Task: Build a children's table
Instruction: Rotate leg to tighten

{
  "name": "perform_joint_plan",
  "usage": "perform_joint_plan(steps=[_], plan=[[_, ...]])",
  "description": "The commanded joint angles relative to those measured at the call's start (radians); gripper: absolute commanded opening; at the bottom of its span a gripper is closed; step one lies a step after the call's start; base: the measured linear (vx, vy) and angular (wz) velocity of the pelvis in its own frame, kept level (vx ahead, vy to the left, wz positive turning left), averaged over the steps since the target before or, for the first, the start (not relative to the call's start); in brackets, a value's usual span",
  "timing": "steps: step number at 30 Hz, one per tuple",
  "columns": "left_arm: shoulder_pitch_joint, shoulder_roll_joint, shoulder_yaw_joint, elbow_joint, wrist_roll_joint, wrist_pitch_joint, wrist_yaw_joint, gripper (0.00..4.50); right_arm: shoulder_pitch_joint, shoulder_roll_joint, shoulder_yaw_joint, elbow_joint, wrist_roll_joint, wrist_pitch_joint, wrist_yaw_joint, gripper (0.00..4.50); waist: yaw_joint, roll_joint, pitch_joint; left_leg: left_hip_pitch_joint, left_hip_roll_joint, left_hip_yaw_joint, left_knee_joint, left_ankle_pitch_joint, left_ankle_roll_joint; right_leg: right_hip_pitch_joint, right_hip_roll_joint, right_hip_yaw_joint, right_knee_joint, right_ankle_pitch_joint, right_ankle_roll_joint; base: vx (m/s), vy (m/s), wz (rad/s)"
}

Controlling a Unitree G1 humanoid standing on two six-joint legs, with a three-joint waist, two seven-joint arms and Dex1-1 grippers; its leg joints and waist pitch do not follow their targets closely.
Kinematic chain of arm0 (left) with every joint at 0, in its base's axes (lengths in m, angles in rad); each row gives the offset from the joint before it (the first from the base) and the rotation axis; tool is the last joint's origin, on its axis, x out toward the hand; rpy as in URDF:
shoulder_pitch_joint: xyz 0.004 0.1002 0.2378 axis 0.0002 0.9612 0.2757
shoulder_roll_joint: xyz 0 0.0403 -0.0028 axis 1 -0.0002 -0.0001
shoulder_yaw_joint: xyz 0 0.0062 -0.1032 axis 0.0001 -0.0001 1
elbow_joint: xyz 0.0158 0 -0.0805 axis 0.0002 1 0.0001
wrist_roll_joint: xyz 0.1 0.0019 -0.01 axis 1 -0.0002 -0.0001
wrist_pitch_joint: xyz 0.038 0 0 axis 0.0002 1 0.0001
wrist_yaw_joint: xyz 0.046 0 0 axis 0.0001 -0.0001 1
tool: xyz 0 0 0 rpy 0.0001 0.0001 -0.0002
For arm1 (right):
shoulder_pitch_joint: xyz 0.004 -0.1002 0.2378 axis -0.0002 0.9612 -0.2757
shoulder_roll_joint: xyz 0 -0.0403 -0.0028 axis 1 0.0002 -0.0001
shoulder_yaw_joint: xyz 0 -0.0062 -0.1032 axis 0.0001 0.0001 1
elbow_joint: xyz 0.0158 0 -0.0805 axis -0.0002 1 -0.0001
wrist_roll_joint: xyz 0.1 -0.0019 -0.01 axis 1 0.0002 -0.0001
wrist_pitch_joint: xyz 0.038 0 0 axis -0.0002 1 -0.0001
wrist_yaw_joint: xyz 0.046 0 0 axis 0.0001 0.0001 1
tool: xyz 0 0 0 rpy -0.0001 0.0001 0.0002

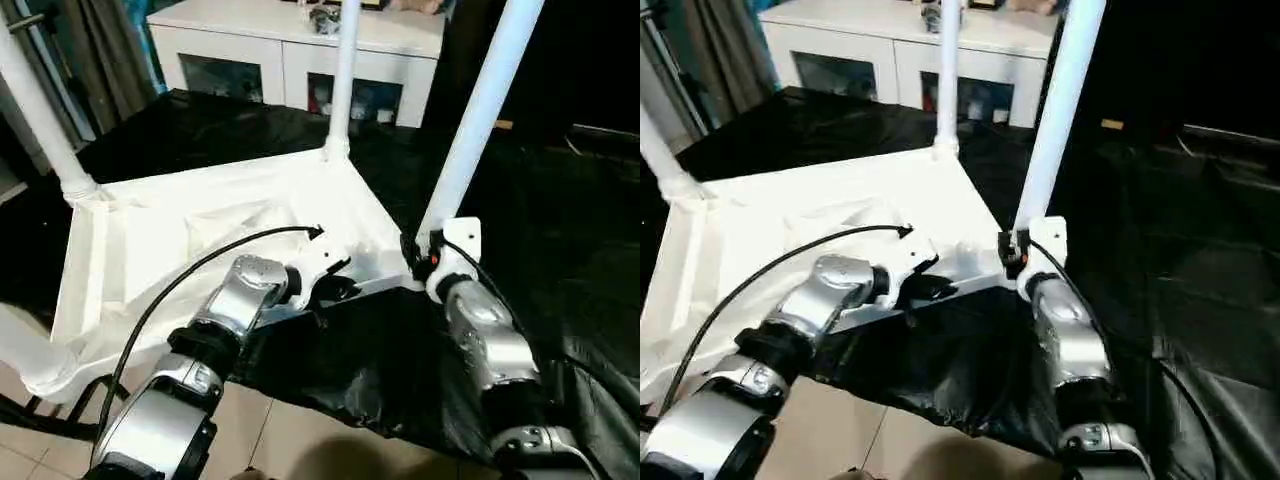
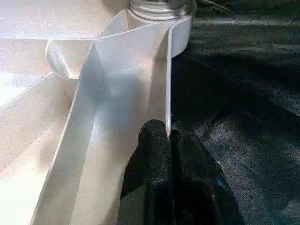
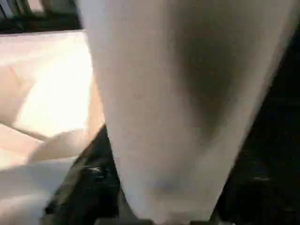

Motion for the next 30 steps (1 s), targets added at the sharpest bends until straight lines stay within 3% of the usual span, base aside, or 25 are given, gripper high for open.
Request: perform_joint_plan(steps=[1,3,6,7,8,13,14,17,23,30], plan=[[-0.032,-0.031,-0.009,-0.01,-0.014,-0.04,0.028,0.0,0.007,0.054,0.067,0.028,0.019,0.012,0.077,2.75,-0.006,-0.001,-0.049,0.017,0.082,-0.055,-0.095,-0.369,-0.048,0.013,-0.094,0.065,-0.087,-0.296,-0.171,0.0,0.0,0.0],[-0.023,-0.013,-0.008,-0.019,-0.02,-0.056,-0.003,0.0,0.011,0.034,0.065,0.018,0.031,0.009,0.122,3.14,-0.005,-0.003,-0.051,0.016,0.08,-0.05,-0.091,-0.34,-0.029,0.013,-0.092,0.065,-0.085,-0.263,-0.181,0.0,0.0,0.0],[0.008,0.035,-0.01,-0.053,-0.048,-0.104,-0.103,0.0,0.025,-0.036,0.075,-0.015,0.074,0.012,0.272,3.26,-0.003,-0.004,-0.052,0.008,0.081,-0.048,-0.087,-0.304,0.0,0.02,-0.095,0.065,-0.082,-0.249,-0.19,0.0,0.0,0.0],[0.013,0.044,-0.008,-0.06,-0.053,-0.103,-0.12,0.0,0.028,-0.055,0.08,-0.019,0.078,0.012,0.307,3.26,-0.003,-0.004,-0.054,0.005,0.082,-0.047,-0.085,-0.275,0.009,0.023,-0.093,0.064,-0.078,-0.215,-0.2,0.0,0.0,0.0],[0.018,0.057,-0.01,-0.065,-0.055,-0.11,-0.142,0.0,0.03,-0.078,0.088,-0.024,0.079,0.016,0.346,3.63,-0.003,-0.005,-0.057,0.001,0.081,-0.046,-0.081,-0.234,0.022,0.026,-0.09,0.062,-0.069,-0.16,-0.213,0.0,0.0,0.0],[0.035,0.118,-0.016,-0.078,-0.078,-0.142,-0.272,0.0,0.033,-0.206,0.135,-0.029,0.064,0.033,0.556,3.67,0.006,-0.003,-0.068,0.0,0.081,-0.037,-0.063,-0.115,0.082,0.029,-0.082,0.057,-0.043,0.031,-0.271,0.0,0.0,0.0],[0.035,0.122,-0.016,-0.078,-0.081,-0.143,-0.282,0.0,0.033,-0.219,0.14,-0.029,0.063,0.033,0.578,3.67,0.008,0.001,-0.068,0.0,0.083,-0.035,-0.06,-0.097,0.097,0.023,-0.08,0.055,-0.037,0.07,-0.284,0.0,0.0,0.0],[0.035,0.153,-0.017,-0.083,-0.099,-0.151,-0.354,0.0,0.033,-0.294,0.167,-0.039,0.083,0.033,0.737,3.49,0.011,-0.003,-0.068,-0.005,0.082,-0.033,-0.055,-0.106,0.116,0.025,-0.083,0.052,-0.034,0.077,-0.299,0.0,0.0,0.0],[0.031,0.194,-0.02,-0.078,-0.105,-0.163,-0.433,0.0,0.034,-0.37,0.196,-0.072,0.126,0.053,0.912,3.02,0.021,-0.002,-0.061,-0.001,0.089,-0.035,-0.062,-0.184,0.076,0.019,-0.087,0.056,-0.05,-0.084,-0.277,0.0,0.0,0.0],[0.024,0.228,-0.024,-0.069,-0.119,-0.17,-0.515,0.0,0.031,-0.411,0.219,-0.101,0.169,0.088,1.063,2.75,0.032,-0.002,-0.06,0.001,0.09,-0.035,-0.062,-0.191,0.06,0.016,-0.087,0.056,-0.049,-0.105,-0.276,0.0,0.0,0.0]])
